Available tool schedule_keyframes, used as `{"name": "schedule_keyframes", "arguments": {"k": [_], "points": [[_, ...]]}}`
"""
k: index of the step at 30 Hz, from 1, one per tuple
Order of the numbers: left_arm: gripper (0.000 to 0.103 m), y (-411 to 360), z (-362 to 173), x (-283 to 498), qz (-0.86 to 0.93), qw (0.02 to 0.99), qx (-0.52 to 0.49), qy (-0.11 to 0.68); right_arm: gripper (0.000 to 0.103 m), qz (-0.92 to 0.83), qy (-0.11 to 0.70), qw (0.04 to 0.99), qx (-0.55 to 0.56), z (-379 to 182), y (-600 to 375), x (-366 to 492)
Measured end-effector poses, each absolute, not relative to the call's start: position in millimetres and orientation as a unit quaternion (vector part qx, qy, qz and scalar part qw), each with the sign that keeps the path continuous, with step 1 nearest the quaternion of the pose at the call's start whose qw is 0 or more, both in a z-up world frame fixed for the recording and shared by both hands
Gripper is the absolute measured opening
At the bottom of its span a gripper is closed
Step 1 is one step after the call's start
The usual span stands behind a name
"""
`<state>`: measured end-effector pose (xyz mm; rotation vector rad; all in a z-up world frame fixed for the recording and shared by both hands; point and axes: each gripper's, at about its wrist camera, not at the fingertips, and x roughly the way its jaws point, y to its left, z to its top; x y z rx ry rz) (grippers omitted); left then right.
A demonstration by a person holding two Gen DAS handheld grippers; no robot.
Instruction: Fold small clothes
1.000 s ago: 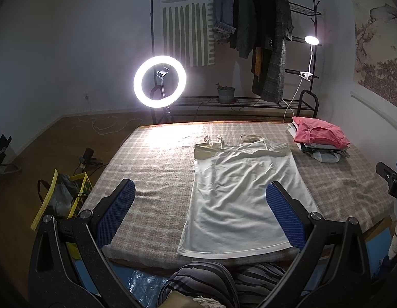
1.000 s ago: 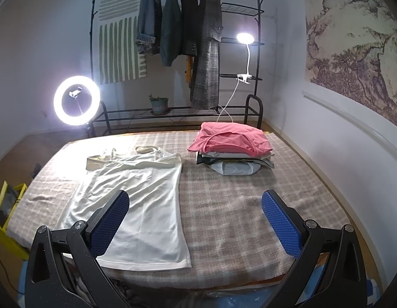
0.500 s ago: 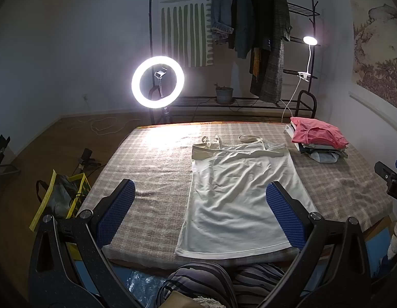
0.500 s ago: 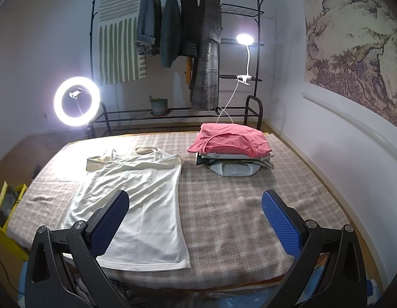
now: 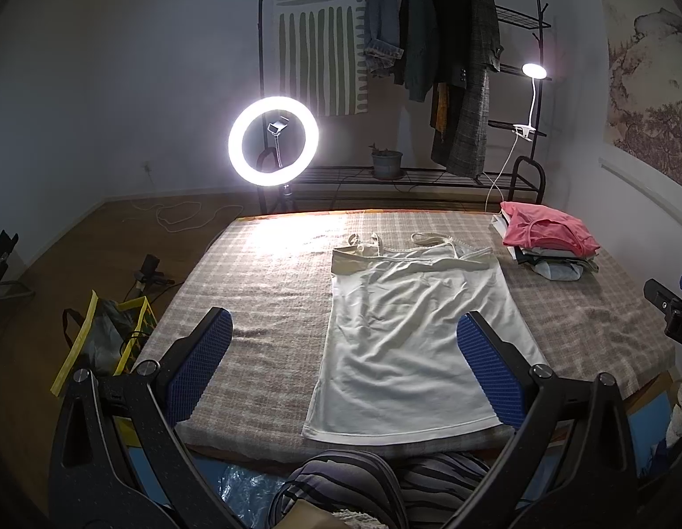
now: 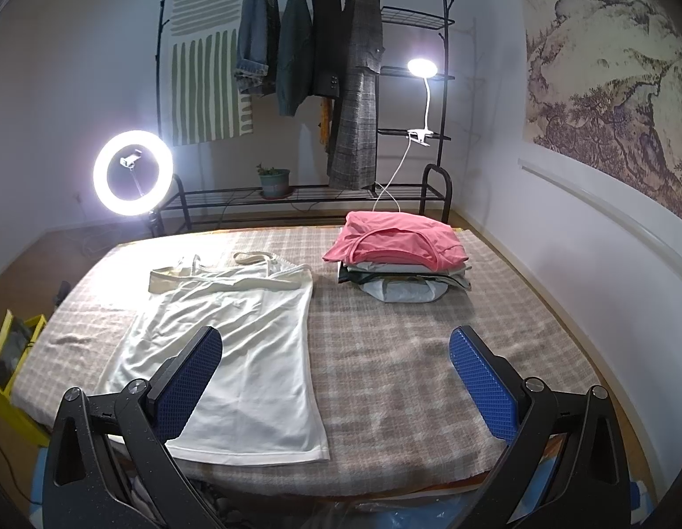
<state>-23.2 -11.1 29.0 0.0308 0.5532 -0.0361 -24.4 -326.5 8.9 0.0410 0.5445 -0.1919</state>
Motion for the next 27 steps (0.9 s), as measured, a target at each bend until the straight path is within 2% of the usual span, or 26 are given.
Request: {"name": "schedule_keyframes", "arguments": {"k": [19,27], "points": [[0.103,-8,29,-17,-0.014,0.962,0.019,0.271,0.103,-0.093,0.266,0.959,0.017,6,-322,-22],[0.103,6,11,7,0.004,0.965,0.029,0.261,0.103,-0.086,0.258,0.962,0.005,4,-314,-4]]}}
